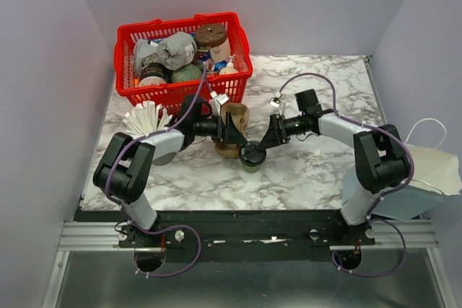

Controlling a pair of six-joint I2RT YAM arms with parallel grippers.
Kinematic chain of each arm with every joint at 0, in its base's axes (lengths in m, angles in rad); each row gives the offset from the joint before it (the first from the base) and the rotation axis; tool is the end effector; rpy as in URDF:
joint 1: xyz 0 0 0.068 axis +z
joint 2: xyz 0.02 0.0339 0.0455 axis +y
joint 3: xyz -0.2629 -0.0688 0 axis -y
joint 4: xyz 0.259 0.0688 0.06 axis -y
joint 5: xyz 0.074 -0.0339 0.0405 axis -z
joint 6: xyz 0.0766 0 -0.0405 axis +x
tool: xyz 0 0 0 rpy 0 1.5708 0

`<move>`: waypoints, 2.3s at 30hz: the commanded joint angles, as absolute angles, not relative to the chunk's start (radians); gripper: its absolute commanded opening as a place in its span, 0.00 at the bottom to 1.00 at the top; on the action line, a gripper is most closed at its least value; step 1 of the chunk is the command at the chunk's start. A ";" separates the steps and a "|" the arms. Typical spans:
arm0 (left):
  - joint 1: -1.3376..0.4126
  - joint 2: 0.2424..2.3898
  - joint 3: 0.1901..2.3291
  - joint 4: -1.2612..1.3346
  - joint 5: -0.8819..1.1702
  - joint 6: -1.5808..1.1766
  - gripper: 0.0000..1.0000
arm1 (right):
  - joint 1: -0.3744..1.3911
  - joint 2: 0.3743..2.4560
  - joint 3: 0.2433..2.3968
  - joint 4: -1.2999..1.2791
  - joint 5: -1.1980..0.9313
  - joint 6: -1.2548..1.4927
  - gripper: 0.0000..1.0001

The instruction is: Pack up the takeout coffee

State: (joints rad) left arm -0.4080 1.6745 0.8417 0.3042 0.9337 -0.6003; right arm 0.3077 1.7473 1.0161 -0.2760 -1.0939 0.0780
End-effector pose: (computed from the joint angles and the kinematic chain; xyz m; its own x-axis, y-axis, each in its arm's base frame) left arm 0.3144 -0.2030 0.1634 -0.8752 0.0122 -0.4835 0.4590 0.3363 -0.8223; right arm 0.3199 0.1731 0.1517 -0.8493 -0.2324 -0.4741 -0.5268 0.3128 0.7904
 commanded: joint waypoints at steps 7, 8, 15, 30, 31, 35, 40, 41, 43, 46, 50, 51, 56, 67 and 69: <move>-0.374 1.586 0.830 0.193 0.922 -0.624 0.81 | 0.299 1.680 1.019 -0.353 -1.111 0.015 0.83; -0.370 1.580 0.822 0.187 0.908 -0.626 0.80 | 0.301 1.681 1.020 -0.363 -1.095 0.011 0.83; -0.367 1.591 0.816 0.109 0.851 -0.574 0.72 | 0.301 1.697 1.006 -0.405 -1.098 -0.041 0.81; -0.416 1.638 0.851 0.077 0.844 -0.531 0.72 | 0.299 1.730 1.011 -0.423 -1.115 -0.060 0.77; -0.417 1.641 0.851 0.074 0.839 -0.528 0.72 | 0.301 1.732 1.011 -0.422 -1.115 -0.058 0.76; -0.425 1.644 0.859 0.061 0.818 -0.519 0.73 | 0.301 1.744 1.012 -0.422 -1.112 -0.055 0.75; -0.454 1.649 0.885 -0.047 0.726 -0.421 0.72 | 0.301 1.763 1.003 -0.417 -1.103 -0.064 0.72; -0.457 1.651 0.884 -0.069 0.675 -0.407 0.71 | 0.301 1.764 0.996 -0.413 -1.104 -0.067 0.71; -0.465 1.655 0.882 -0.121 0.623 -0.384 0.71 | 0.301 1.763 0.985 -0.394 -1.112 -0.078 0.71; -0.468 1.658 0.874 -0.169 0.536 -0.339 0.70 | 0.301 1.766 0.966 -0.373 -1.135 -0.074 0.70; -0.477 1.677 0.884 -0.196 0.480 -0.308 0.69 | 0.301 1.767 0.948 -0.333 -1.149 -0.046 0.70; -0.483 1.683 0.887 -0.212 0.473 -0.295 0.69 | 0.301 1.767 0.943 -0.328 -1.150 -0.040 0.70; -0.514 1.716 0.897 -0.242 0.396 -0.264 0.69 | 0.302 1.761 0.917 -0.284 -1.144 -0.012 0.70; -0.514 1.614 1.020 -0.225 0.600 -0.203 0.78 | 0.291 1.667 1.020 -0.362 -1.161 -0.063 0.80; -0.512 1.606 1.066 -0.238 0.661 -0.175 0.79 | 0.290 1.654 1.072 -0.400 -1.149 -0.096 0.83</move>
State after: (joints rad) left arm -0.5007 1.6173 1.0084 -0.1505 0.6418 -0.2829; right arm 0.2871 1.7061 0.9737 -0.3408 -1.1637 -0.0135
